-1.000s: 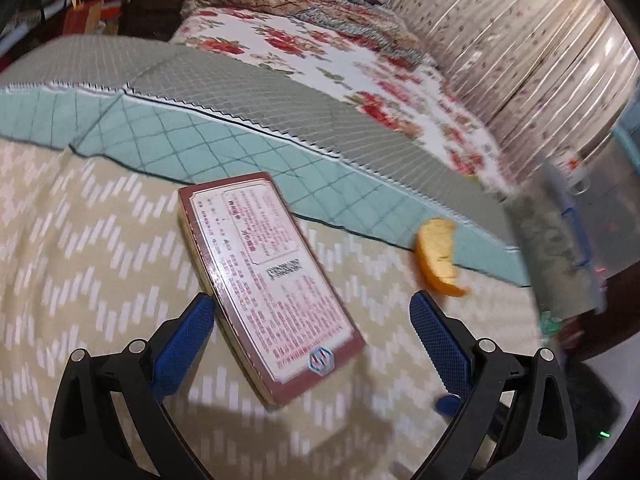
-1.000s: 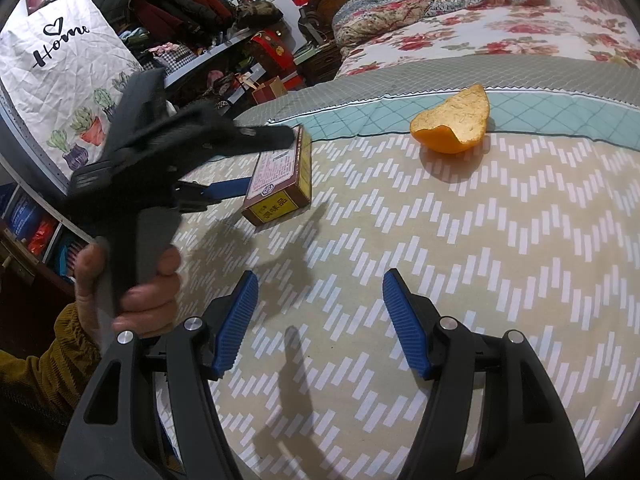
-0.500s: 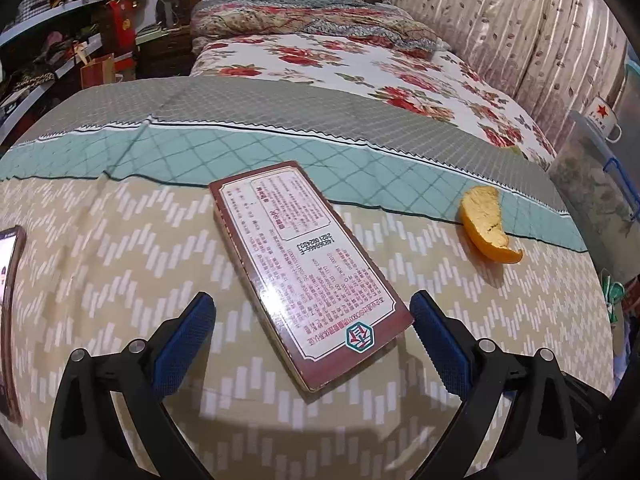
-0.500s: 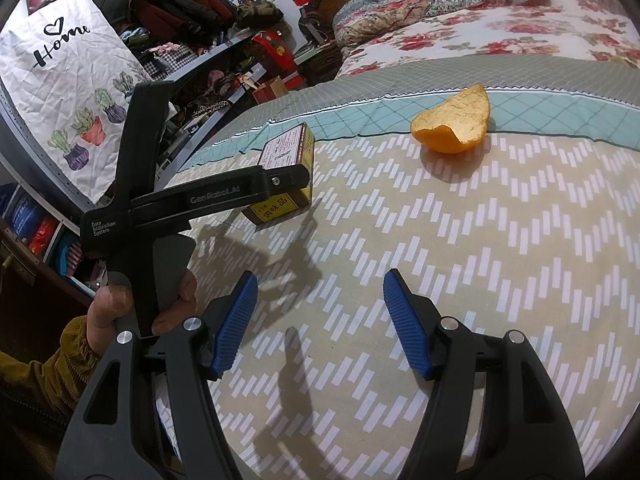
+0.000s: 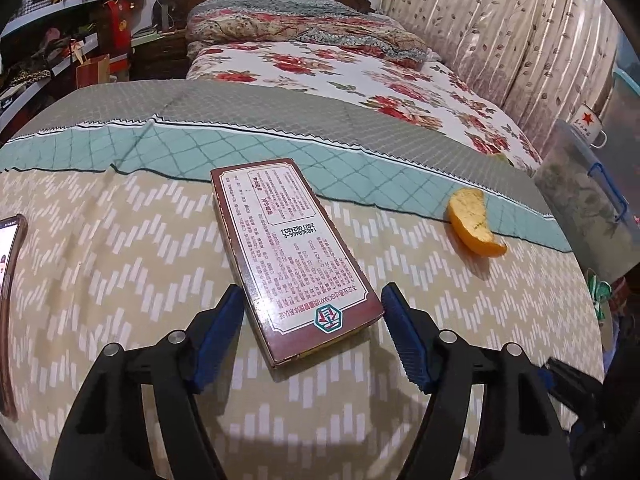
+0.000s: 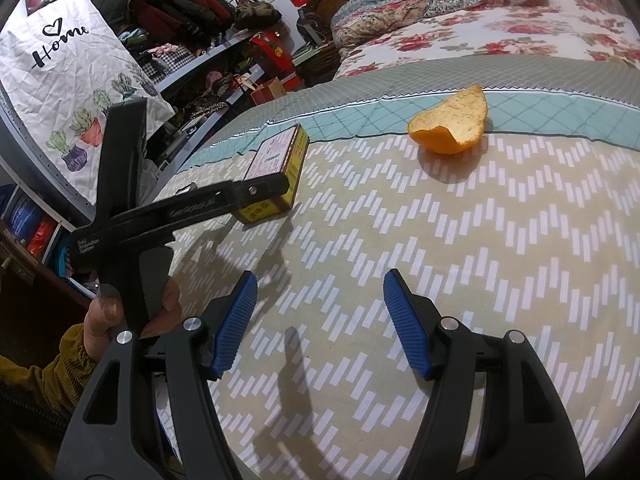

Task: Collect trash
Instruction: 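Move both open grippers back over the bed toward the brown box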

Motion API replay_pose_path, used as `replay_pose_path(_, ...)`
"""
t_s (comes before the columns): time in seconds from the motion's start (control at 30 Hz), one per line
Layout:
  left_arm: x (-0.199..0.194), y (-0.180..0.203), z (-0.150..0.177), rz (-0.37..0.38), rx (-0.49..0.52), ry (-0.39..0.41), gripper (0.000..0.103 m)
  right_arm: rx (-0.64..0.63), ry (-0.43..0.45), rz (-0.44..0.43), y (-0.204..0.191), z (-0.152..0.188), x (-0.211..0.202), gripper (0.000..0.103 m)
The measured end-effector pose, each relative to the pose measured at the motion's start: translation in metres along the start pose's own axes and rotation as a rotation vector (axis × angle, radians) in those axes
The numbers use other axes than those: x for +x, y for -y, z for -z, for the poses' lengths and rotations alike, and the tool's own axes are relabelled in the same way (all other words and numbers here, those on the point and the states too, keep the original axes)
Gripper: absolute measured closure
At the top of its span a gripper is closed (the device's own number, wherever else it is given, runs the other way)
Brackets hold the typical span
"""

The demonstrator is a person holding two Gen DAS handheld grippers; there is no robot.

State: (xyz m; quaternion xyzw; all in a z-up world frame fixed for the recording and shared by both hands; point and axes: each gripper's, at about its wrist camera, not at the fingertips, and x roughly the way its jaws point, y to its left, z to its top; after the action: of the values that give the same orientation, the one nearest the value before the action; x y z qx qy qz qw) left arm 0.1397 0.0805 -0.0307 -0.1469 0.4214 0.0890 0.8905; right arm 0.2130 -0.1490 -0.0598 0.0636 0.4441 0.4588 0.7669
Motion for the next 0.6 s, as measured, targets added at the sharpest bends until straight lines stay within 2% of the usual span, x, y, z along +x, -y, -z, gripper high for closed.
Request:
replay_pose_path(0.37, -0.02, 0.001, 0.027, 0.124, 0.085, -0.019, 0.036, -0.001, 0.0, 0.003, 0.001, 0.0, 0.0, 0.036)
replay_pose_path(0.6, -0.022, 0.005, 0.033, 0.113, 0.091, -0.018, 0.035, -0.001, 0.0, 0.003, 0.0, 0.002, 0.0, 0.036)
